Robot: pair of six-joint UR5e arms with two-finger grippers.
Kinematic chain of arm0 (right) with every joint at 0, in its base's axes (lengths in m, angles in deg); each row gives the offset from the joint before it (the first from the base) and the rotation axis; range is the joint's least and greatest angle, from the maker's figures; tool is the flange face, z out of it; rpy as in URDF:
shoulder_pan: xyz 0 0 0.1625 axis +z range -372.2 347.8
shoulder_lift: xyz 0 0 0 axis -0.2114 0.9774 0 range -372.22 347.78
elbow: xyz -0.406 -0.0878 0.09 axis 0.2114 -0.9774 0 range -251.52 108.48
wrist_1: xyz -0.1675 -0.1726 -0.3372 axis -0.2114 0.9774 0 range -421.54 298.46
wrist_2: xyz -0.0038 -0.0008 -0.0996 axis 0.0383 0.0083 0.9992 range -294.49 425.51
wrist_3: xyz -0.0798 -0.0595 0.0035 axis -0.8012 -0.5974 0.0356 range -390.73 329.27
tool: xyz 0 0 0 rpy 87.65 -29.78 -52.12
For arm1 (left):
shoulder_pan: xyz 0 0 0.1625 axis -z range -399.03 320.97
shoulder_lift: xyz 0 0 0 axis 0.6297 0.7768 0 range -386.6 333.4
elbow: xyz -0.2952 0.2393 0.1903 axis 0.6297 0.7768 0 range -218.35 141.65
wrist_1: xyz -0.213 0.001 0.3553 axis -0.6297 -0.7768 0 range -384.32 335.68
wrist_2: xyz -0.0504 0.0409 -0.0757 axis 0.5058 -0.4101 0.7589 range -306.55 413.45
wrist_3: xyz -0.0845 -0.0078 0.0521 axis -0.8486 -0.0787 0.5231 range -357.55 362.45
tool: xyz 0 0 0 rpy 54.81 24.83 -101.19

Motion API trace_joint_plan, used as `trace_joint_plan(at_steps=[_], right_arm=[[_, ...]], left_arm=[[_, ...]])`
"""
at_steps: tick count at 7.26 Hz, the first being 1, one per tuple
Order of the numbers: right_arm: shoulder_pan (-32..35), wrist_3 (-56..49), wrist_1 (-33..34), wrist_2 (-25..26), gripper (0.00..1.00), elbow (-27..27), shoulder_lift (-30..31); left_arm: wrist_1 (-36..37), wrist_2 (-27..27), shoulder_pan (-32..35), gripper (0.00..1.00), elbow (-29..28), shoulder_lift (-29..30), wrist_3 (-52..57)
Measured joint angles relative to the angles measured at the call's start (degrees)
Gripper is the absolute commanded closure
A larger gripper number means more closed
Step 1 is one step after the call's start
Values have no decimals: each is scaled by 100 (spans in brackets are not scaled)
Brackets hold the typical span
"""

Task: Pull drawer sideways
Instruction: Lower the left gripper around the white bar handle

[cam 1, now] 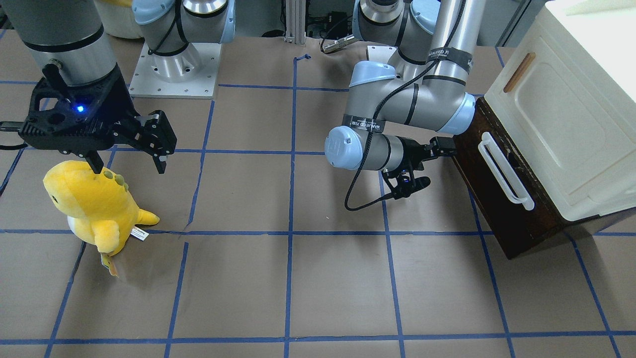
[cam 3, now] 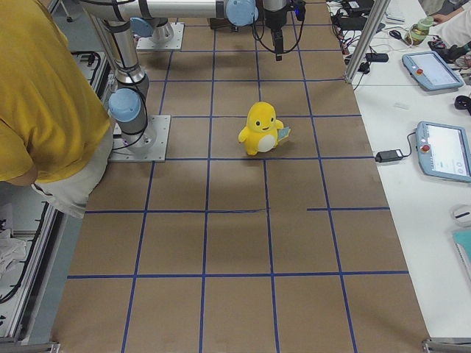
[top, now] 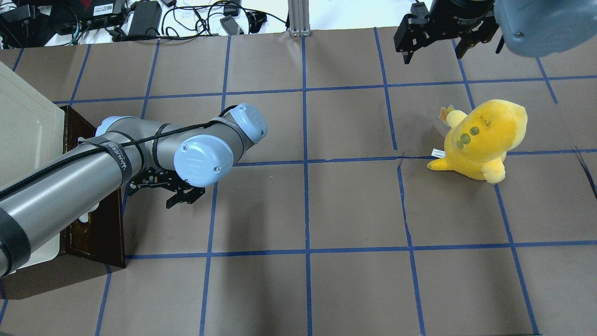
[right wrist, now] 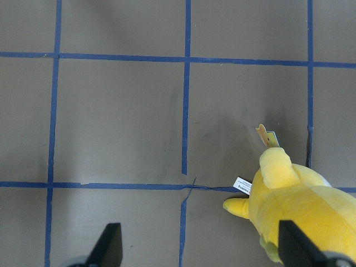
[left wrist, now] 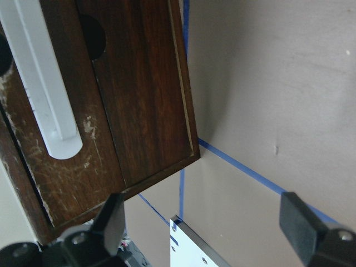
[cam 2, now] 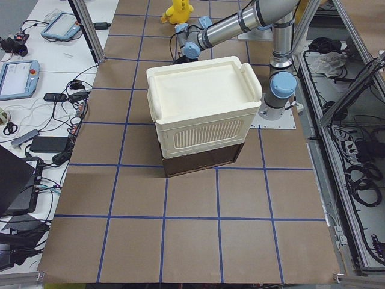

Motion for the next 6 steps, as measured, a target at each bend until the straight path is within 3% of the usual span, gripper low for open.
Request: trace_joint_plan(at_steps=[3, 6], right_arm=[[0, 0, -2, 0, 0, -3, 0], [0, 0, -3, 0, 0, -3, 0]], left_arm=[[-187, -1167, -160, 0, -40, 339, 143], [-352, -1347, -536, 6, -37, 279, 60]])
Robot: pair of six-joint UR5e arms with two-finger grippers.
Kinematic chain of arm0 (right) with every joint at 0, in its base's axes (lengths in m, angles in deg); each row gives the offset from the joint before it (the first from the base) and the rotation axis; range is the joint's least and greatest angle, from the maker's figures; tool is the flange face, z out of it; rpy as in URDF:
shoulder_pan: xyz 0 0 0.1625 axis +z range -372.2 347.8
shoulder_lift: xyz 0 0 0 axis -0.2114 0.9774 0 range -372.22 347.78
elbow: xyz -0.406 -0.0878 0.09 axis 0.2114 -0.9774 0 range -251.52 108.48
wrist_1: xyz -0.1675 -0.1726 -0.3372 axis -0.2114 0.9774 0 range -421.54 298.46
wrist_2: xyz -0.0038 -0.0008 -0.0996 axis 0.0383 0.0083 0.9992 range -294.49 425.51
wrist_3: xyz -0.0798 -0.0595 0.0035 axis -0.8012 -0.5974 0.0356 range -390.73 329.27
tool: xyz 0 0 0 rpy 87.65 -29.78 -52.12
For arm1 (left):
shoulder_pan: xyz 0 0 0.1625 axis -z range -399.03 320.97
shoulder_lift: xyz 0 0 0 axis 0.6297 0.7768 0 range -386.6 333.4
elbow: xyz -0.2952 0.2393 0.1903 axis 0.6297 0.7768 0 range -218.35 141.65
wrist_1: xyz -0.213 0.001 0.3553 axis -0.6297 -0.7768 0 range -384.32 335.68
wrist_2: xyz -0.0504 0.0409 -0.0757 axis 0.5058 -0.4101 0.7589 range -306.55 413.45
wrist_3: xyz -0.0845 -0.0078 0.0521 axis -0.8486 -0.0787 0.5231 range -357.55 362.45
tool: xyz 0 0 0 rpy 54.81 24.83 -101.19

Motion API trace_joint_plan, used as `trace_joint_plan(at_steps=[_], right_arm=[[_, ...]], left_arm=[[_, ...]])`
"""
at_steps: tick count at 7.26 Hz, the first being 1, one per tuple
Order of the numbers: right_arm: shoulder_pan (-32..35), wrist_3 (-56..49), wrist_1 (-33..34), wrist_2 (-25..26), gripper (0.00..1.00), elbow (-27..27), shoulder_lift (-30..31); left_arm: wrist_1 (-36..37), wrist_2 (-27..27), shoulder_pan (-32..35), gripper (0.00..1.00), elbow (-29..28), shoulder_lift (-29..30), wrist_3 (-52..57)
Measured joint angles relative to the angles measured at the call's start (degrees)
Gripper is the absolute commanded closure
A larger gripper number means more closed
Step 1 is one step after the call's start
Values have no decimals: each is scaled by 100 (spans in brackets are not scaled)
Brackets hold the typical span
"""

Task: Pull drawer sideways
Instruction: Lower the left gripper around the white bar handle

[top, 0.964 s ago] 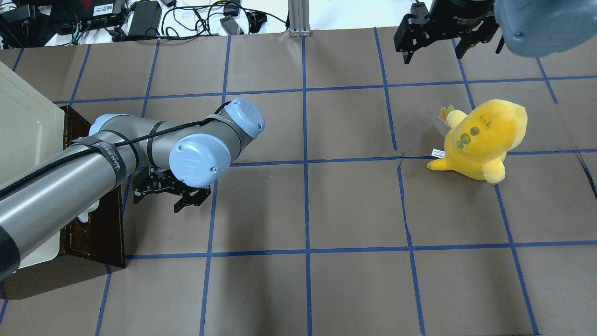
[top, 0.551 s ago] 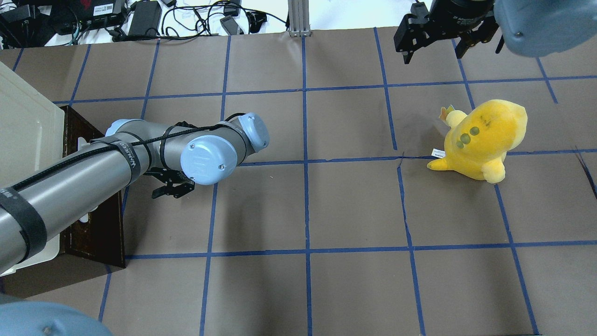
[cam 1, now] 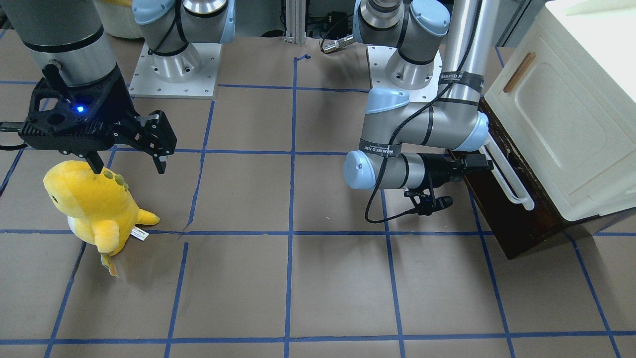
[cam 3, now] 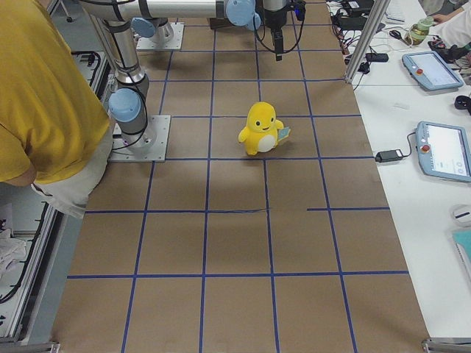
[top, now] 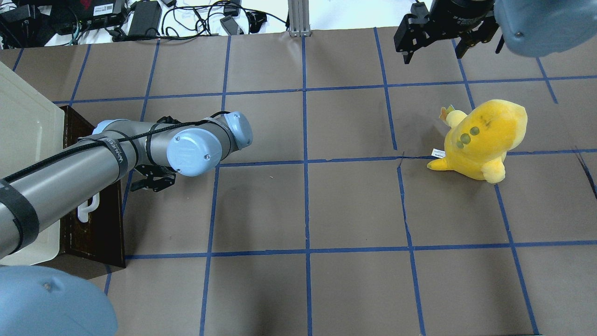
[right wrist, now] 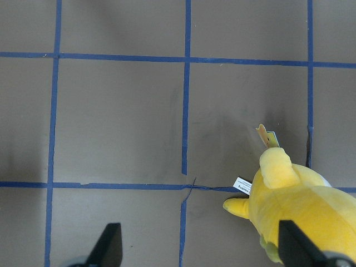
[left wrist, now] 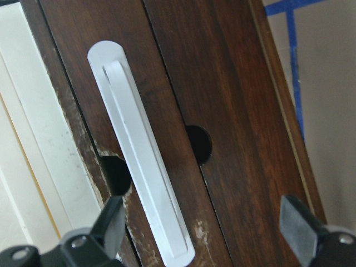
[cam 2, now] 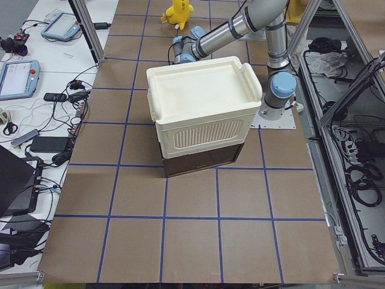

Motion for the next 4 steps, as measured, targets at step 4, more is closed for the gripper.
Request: trace_joint_plan(at_steps=[4], right_arm=[[0, 0, 5, 0, 0, 0, 0]], left_arm=[[-819, -36, -168, 32, -20, -207, -511]])
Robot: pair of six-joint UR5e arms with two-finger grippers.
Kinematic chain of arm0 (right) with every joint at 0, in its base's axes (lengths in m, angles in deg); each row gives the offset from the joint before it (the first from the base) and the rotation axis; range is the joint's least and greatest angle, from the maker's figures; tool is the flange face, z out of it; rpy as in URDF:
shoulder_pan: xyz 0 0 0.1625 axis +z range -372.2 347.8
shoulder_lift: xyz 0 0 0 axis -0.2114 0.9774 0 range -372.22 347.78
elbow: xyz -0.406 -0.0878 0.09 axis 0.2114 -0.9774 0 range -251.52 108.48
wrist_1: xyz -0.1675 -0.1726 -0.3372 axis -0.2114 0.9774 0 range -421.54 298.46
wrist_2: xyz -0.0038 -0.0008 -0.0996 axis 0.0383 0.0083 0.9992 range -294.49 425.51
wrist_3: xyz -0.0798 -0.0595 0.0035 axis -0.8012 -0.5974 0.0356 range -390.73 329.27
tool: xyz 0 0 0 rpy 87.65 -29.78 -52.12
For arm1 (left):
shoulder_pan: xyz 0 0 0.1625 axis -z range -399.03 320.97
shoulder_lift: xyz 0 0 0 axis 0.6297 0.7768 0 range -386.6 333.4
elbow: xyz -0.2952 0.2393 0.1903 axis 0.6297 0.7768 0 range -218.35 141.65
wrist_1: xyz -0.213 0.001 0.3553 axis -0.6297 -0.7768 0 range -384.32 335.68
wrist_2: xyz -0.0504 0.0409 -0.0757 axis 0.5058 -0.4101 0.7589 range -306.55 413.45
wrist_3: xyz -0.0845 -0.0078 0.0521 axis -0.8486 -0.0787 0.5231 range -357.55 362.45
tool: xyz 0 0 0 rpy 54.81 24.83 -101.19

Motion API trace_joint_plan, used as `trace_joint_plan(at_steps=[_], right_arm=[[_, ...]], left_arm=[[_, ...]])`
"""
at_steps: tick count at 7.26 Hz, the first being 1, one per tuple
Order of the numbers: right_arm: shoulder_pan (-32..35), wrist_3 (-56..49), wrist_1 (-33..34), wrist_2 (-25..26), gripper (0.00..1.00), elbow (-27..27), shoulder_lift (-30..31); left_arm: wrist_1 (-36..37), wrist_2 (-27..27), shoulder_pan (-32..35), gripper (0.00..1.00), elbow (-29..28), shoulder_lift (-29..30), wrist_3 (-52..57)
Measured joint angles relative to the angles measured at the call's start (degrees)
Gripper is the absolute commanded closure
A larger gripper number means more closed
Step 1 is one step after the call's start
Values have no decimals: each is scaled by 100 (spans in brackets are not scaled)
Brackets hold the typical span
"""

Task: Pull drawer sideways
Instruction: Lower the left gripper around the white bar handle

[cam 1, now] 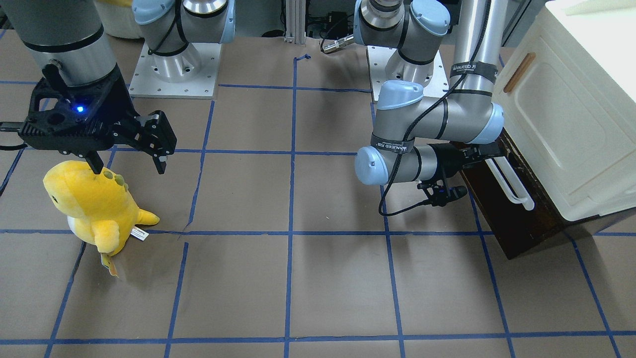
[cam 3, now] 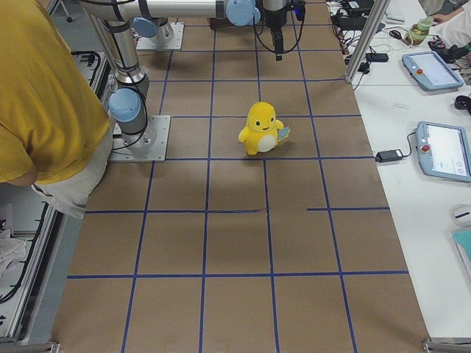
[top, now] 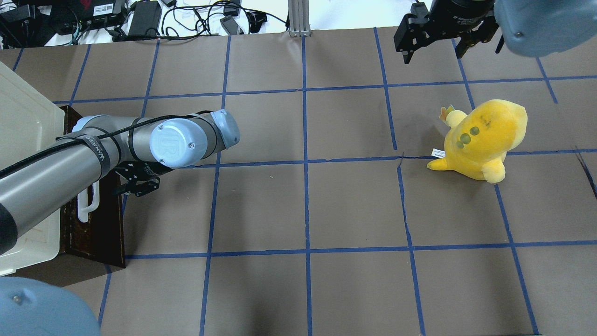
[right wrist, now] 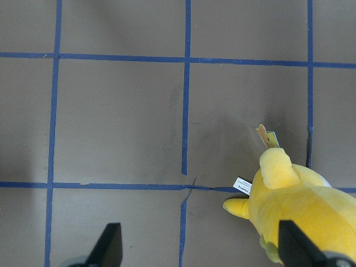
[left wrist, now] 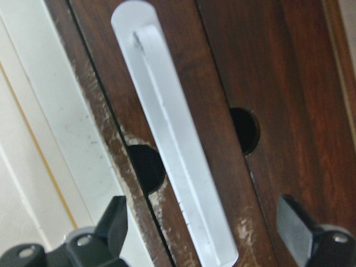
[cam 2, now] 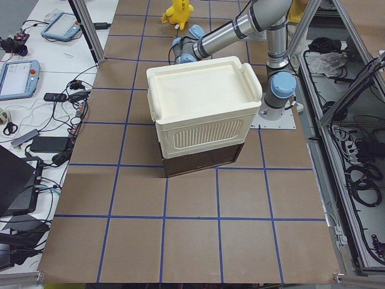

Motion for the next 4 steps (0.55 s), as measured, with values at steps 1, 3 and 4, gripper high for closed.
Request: trace_joint_plan(at_steps=[1, 3, 4], right_arm=[[0, 0, 0, 0, 0, 0, 0], [0, 0, -2, 0, 0, 0, 0], [0, 0, -4, 0, 0, 0, 0]], left_arm=[[-28, -28, -32, 32, -28, 10, -44], [0, -67, -129, 35, -104, 58, -288], [70, -74, -154, 42, -126, 75, -461]])
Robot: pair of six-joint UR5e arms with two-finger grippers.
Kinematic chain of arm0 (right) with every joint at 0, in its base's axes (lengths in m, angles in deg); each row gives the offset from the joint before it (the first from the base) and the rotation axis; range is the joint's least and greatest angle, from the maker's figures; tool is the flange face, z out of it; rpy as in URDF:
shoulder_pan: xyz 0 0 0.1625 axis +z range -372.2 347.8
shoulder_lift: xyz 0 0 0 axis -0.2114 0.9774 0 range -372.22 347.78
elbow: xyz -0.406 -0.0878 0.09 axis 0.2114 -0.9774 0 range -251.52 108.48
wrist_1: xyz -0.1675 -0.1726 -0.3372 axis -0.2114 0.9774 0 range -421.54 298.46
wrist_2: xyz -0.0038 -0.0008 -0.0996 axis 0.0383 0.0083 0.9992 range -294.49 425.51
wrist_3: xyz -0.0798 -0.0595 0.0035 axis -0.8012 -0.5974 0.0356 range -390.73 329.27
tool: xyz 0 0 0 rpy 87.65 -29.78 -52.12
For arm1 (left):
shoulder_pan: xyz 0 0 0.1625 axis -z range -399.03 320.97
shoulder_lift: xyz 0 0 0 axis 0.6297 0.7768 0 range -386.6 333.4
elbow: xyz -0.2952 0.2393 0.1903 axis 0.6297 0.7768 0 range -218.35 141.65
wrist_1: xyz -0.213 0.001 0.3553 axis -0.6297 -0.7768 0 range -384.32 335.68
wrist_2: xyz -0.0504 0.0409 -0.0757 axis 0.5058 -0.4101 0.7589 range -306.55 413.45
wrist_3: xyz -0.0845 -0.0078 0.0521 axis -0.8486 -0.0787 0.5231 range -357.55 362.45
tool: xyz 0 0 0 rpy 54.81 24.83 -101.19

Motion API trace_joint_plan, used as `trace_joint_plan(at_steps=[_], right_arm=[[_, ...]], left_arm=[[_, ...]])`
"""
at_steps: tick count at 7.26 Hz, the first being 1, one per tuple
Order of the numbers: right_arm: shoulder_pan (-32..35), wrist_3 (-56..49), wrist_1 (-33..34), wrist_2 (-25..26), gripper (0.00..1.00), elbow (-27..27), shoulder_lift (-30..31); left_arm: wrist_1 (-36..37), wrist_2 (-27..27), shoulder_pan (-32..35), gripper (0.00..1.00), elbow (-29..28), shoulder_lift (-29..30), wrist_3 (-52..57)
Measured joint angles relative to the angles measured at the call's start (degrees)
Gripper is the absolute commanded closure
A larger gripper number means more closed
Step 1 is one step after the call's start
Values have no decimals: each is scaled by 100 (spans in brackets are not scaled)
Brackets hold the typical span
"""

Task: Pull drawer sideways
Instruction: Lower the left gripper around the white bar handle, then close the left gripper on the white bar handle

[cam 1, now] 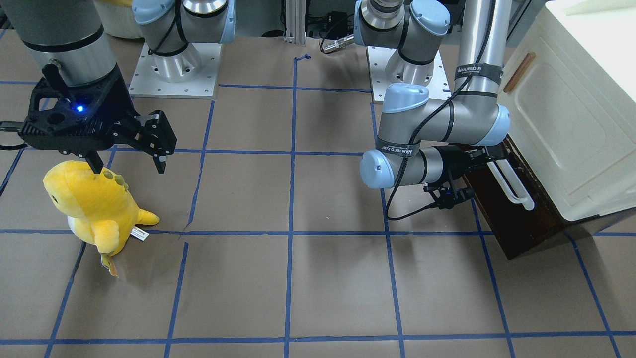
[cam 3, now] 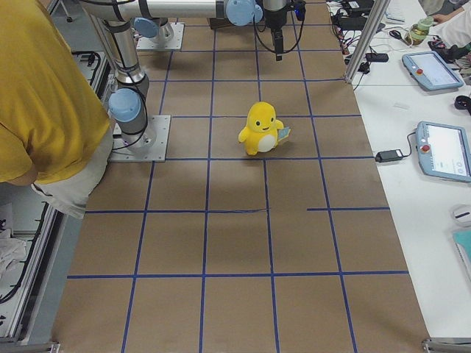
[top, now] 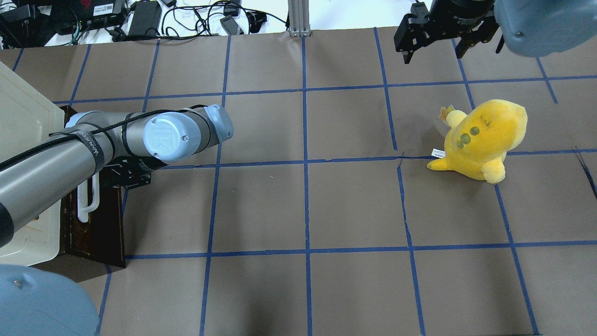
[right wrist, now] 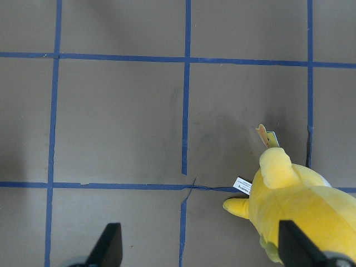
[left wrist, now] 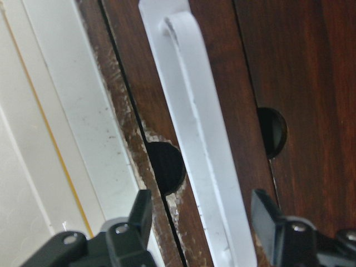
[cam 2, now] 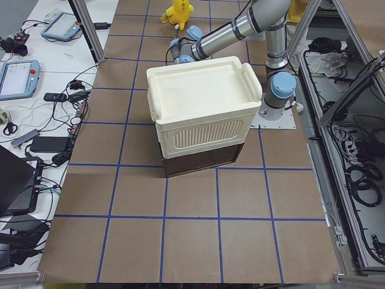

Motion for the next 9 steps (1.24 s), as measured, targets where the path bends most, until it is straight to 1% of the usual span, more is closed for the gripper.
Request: trace_joint_plan(at_steps=[1, 4, 5, 6, 9], right_arm=[[0, 0, 2, 0, 0, 0, 0], [0, 0, 4, 0, 0, 0, 0], [0, 0, 4, 0, 0, 0, 0], [0, 0, 2, 0, 0, 0, 0], [0, 0, 3, 0, 0, 0, 0]], left_arm=[[123, -3, -9, 43, -9, 26, -123], [239, -15, -14, 44, 21, 113, -319], [228, -34, -15, 46, 29, 147, -308], [211, -81, -15, 55, 34, 182, -281], [40, -357, -15, 55, 66, 312, -236]])
